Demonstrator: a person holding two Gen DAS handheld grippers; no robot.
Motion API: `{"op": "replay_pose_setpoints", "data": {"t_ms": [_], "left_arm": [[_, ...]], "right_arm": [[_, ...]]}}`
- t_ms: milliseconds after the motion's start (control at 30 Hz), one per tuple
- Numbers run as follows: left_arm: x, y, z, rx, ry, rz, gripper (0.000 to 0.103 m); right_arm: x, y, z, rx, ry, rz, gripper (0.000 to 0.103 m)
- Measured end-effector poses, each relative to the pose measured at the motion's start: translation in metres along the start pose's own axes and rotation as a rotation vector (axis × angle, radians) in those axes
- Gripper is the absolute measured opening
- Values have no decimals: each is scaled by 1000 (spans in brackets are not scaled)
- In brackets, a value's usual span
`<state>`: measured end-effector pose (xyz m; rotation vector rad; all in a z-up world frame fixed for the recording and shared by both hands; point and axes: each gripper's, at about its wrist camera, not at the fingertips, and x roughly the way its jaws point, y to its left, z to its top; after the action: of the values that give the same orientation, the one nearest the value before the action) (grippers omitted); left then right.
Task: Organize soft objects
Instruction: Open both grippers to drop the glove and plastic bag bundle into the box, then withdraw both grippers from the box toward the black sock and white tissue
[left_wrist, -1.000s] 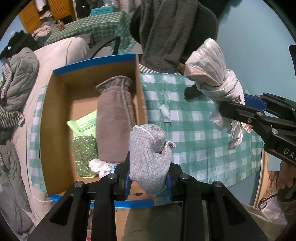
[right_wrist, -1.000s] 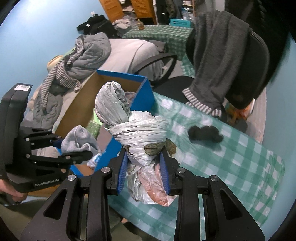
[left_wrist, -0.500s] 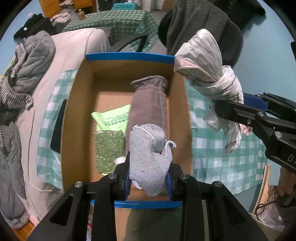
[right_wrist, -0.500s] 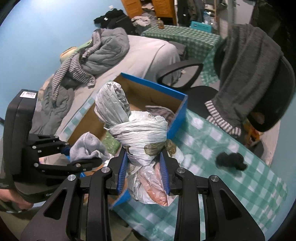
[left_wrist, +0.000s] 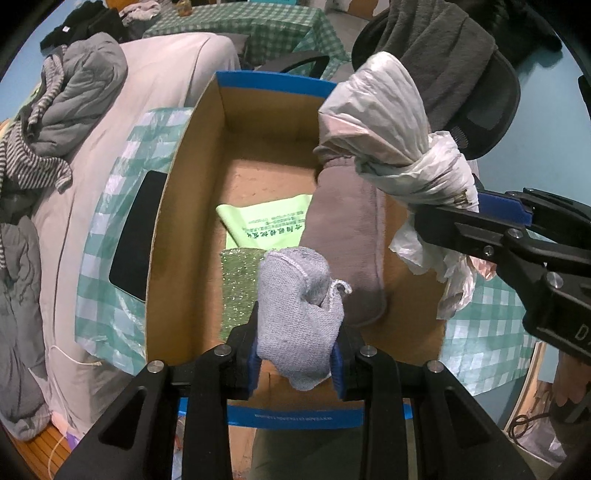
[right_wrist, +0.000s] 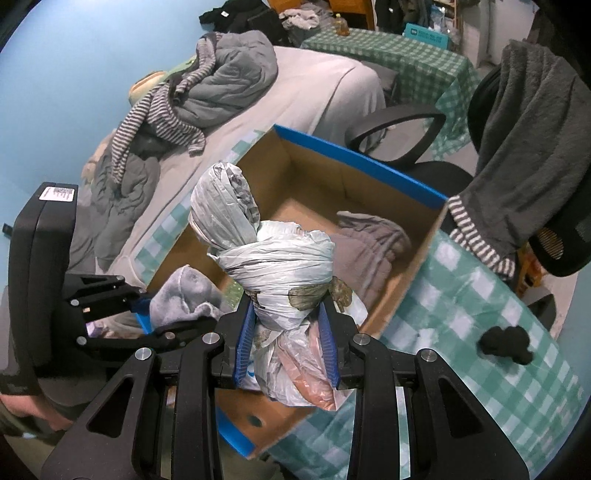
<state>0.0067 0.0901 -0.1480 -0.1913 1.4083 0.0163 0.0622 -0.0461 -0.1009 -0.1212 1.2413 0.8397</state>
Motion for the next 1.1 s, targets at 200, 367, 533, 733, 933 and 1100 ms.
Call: {"op": "replay_pose_setpoints", "data": {"t_ms": [200,367,533,733,933,1100], "left_arm": [[5,8,3,-6,13,-6,40],[2,8,5,11,6,7,50],[-1,9,7,18,0,14,55],[-6,8,7,18,-6,7,55],[-13,-3,5,25,-13,-2,56],[-17,-14,3,39,-17,-8,56]], "right_arm": [[11,3,8,19,26,10,34],[10,2,12,28,23,-3,37],[8,0,12,39,19,-12,42],[-1,-4,9,42,2,-32,51],[-11,-11,5,49,-8,-53,59],[-20,-19,0,55,-15,-70,62]]}}
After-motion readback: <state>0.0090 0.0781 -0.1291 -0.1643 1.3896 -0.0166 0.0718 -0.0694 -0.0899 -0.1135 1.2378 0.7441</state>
